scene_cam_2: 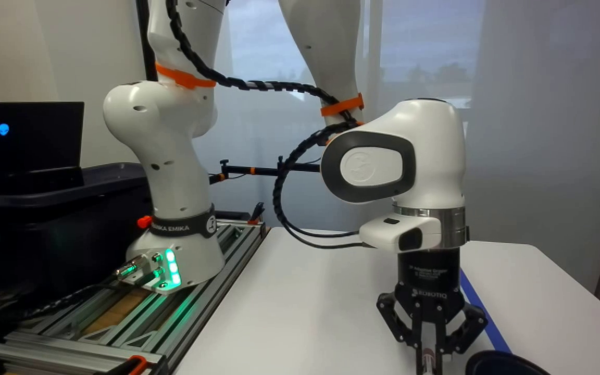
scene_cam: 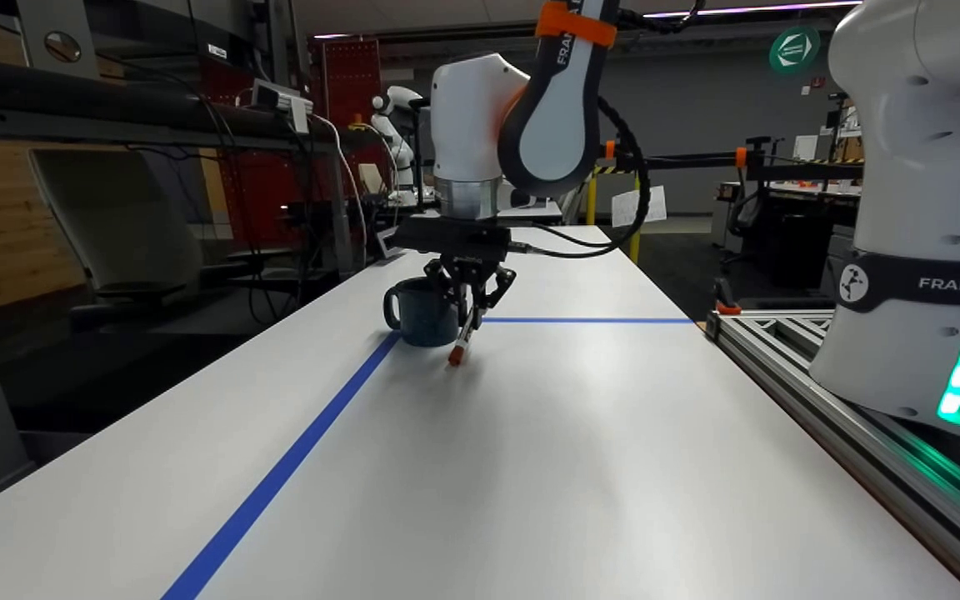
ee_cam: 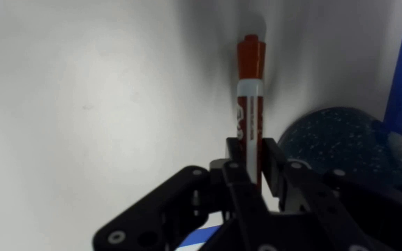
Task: Remove the marker from the mug
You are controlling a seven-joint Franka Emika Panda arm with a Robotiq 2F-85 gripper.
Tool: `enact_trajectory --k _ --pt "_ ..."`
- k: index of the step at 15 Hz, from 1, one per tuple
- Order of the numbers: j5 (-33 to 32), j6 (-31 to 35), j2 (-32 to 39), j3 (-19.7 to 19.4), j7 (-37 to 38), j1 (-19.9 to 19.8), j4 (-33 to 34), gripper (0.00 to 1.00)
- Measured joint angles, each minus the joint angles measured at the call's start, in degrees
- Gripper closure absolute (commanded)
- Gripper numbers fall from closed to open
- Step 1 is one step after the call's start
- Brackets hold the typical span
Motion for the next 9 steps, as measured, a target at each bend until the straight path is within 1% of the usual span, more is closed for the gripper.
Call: enact_trajectory --k 1,6,7,8,9 --pt "-0.31 0.26 0.22 -1.15 -0.44 0.86 -0.02 0.49" --pt "-1.43 1.06 1.06 -5.39 -2.41 5.29 -0.13 0.10" --pt "-1.62 1.35 0.95 -6.16 -2.73 6.31 -0.12 0.03" --pt "-1.81 1.59 0.72 -6.85 -3.08 7.29 -0.11 0.00" --pt "-1.99 1.66 0.33 -7.45 -3.65 8.17 -0.08 0.00"
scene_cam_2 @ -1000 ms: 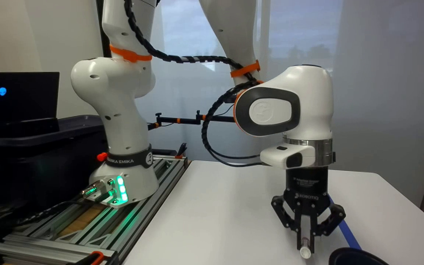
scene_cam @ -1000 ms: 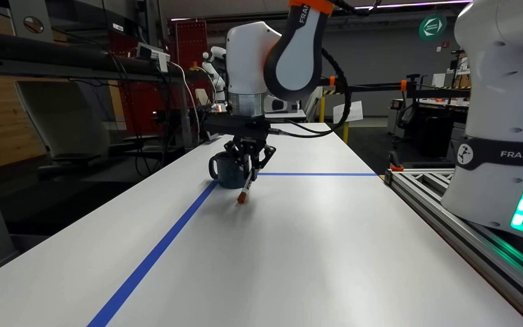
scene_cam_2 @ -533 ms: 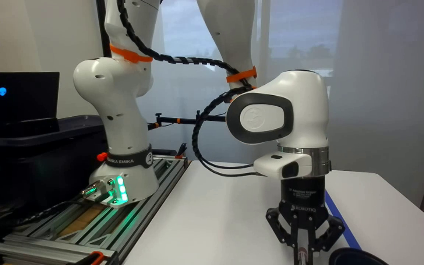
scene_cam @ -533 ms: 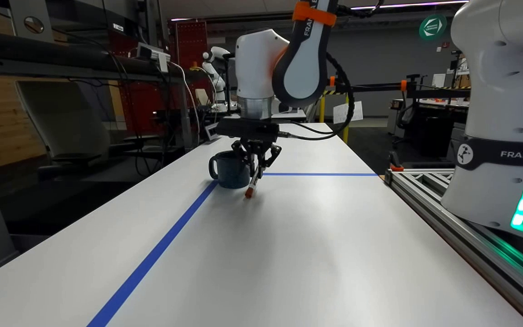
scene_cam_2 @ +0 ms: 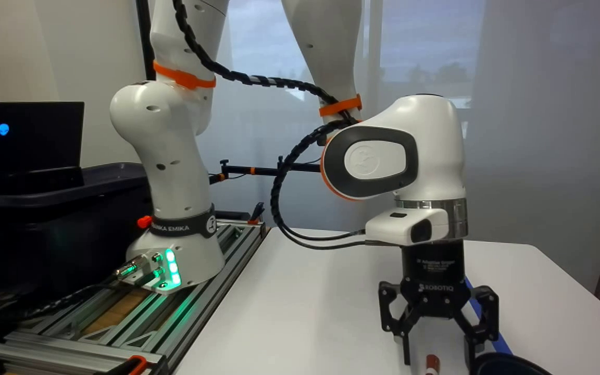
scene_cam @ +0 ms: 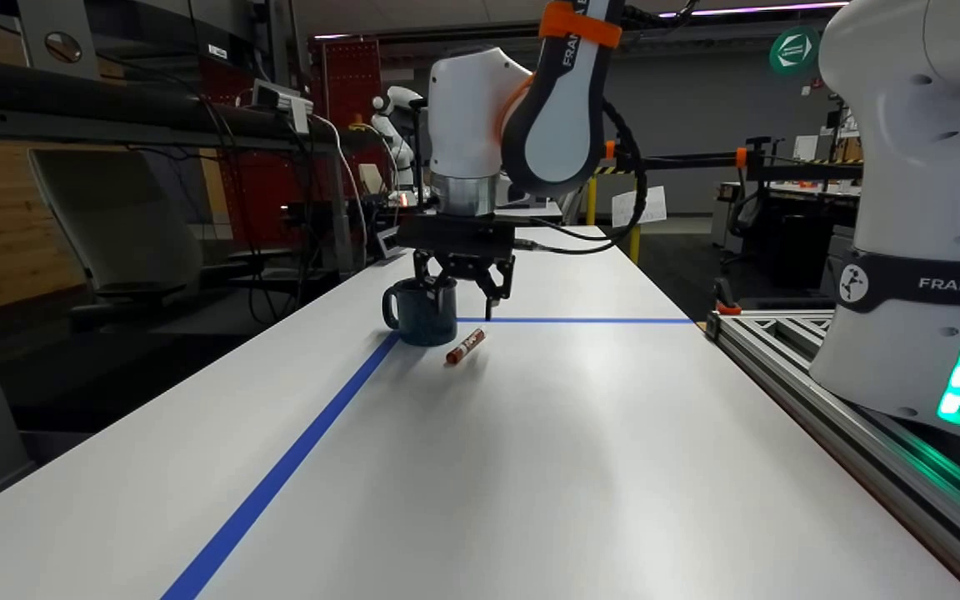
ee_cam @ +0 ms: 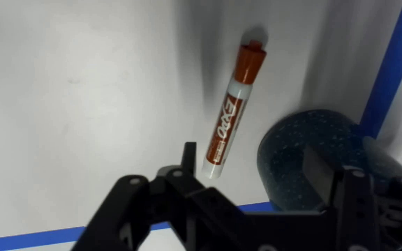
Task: Remove the marker from the mug
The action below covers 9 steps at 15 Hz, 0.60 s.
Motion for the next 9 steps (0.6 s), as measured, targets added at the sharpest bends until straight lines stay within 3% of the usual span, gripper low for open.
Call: enact_trajectory --k 4,9 --pt "-1.98 0.00 -3.21 -1.00 -5.30 1.57 0.04 0.00" --pt "-3.11 -0.22 -10.11 0.72 -20.78 0.11 -0.71 0.00"
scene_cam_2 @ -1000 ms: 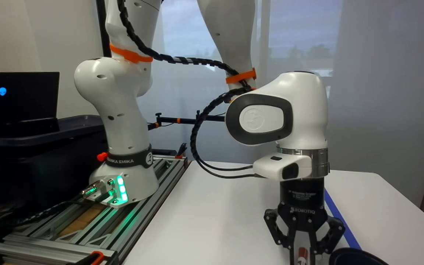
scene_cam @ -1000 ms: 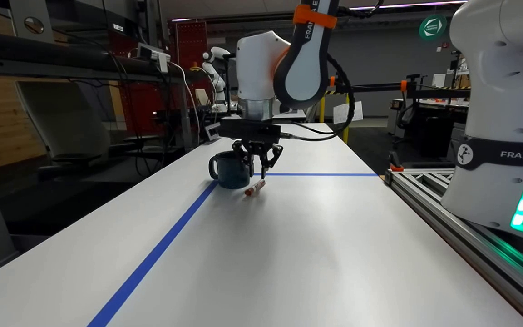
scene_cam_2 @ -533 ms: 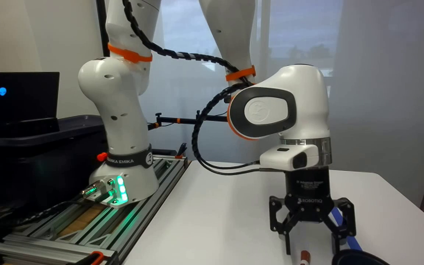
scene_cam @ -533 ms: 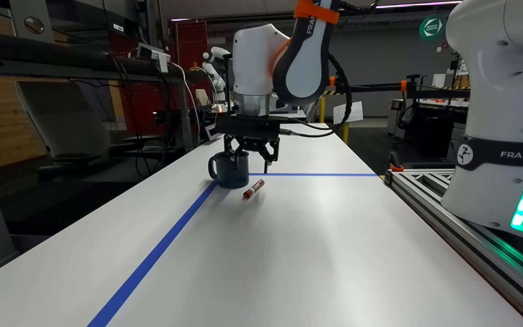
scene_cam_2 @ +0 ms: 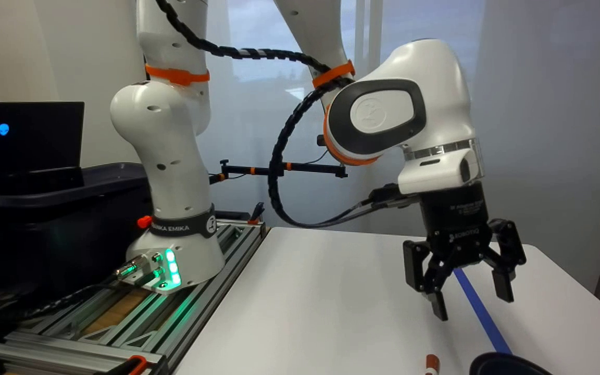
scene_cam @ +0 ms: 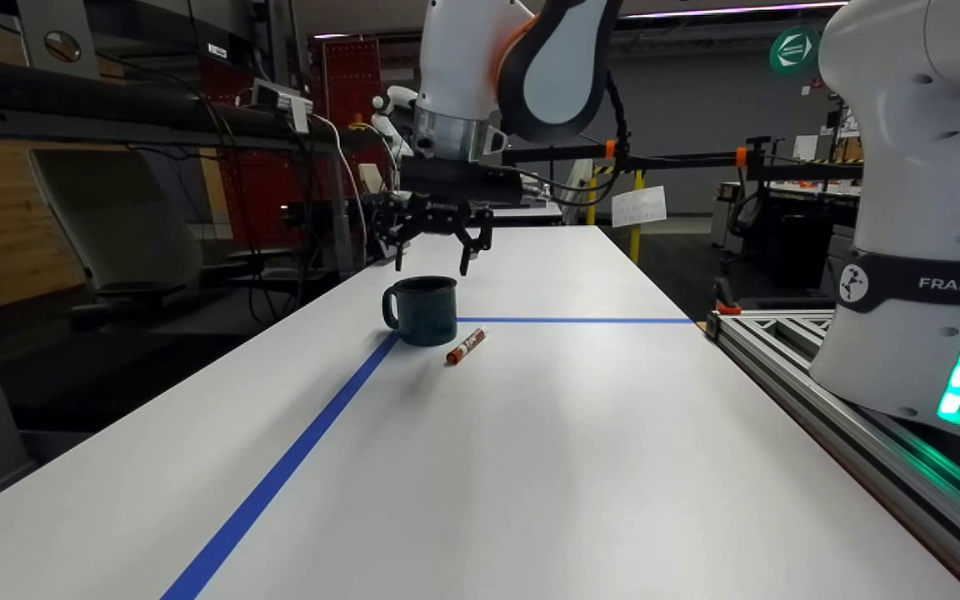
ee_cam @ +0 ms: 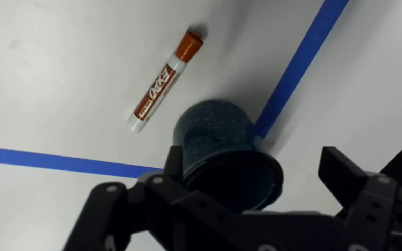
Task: Remove the marker from the mug
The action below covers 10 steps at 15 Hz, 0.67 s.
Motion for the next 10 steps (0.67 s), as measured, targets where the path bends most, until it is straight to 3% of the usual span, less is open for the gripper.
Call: enact_trajectory --k 3,7,10 --pt "1.22 -0.71 -4.98 1.78 -11.03 -1.08 -1.38 0.00" --pt "10.30 -2.04 -12.64 7.20 -27.01 -2.10 -5.76 0.00" --pt "20.90 -5.98 -19.08 4.31 -38.96 5.25 -8.38 0.00"
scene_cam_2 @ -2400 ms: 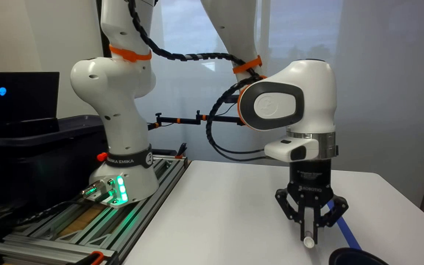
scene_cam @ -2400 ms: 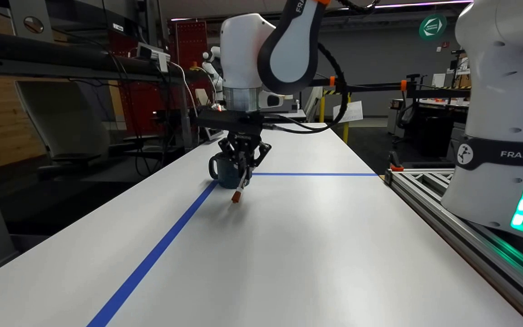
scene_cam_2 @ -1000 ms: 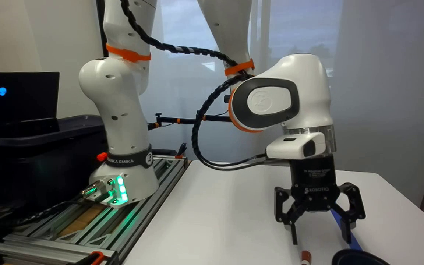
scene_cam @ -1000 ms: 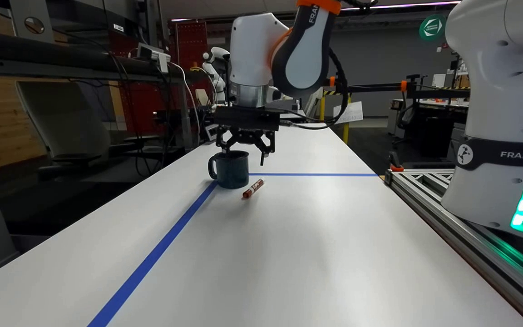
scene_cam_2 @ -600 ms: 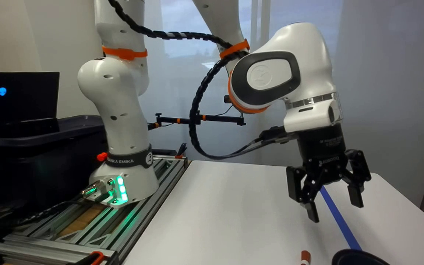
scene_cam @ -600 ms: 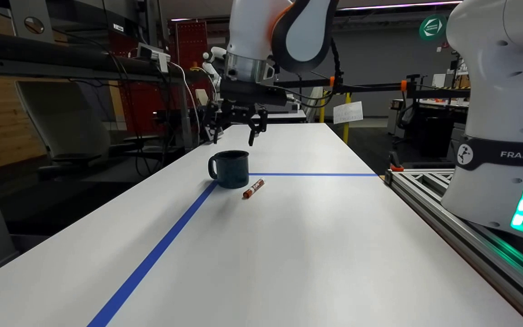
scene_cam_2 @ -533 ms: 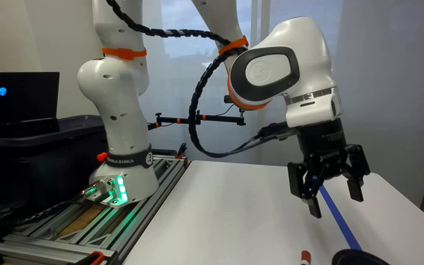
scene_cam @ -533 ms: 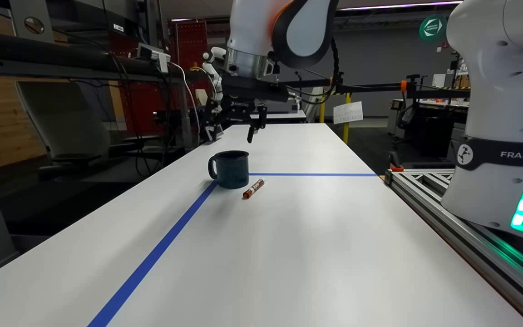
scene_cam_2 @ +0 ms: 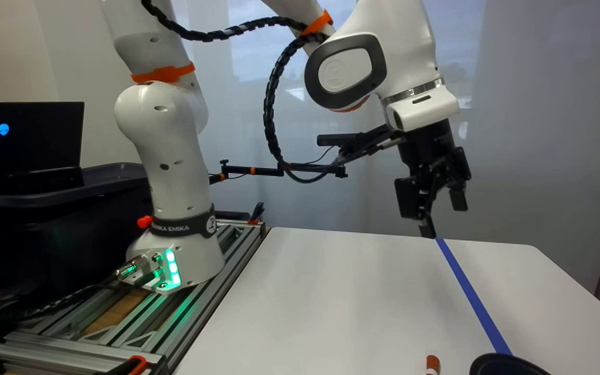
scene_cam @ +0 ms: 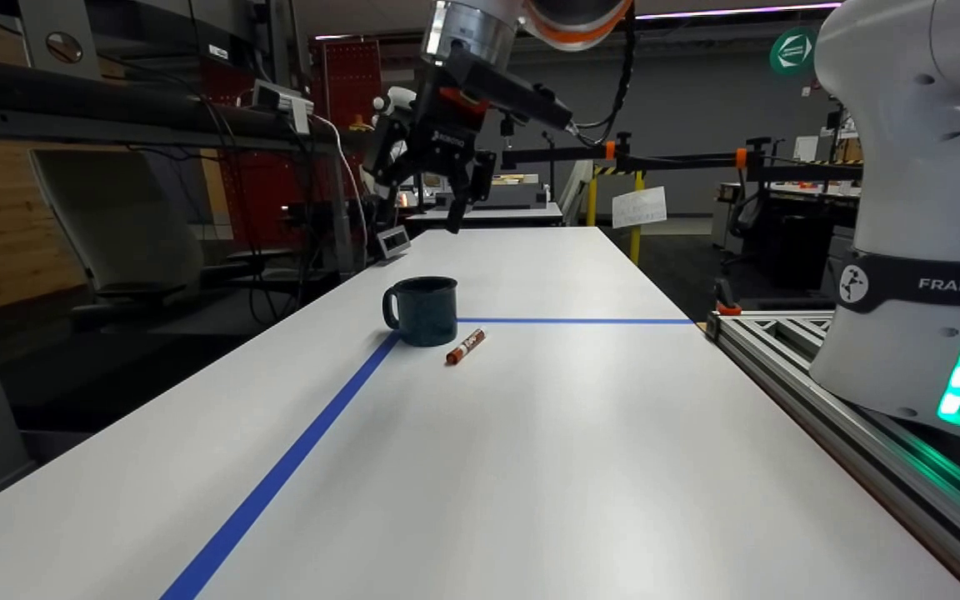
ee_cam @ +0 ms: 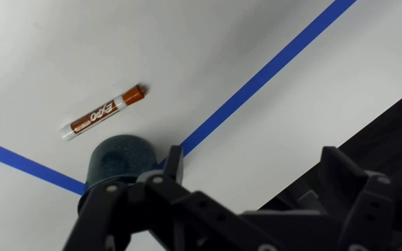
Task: Remove the marker from the mug
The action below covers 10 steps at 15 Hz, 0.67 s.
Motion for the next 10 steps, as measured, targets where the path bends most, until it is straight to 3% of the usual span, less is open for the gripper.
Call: enact_trajectory --k 2,10 --pt "3.30 -2.92 -3.55 -2.41 -4.23 3.58 -0.43 0.00" --pt "3.53 -3.72 -5.35 -3.37 -5.48 4.26 -1.40 0.00"
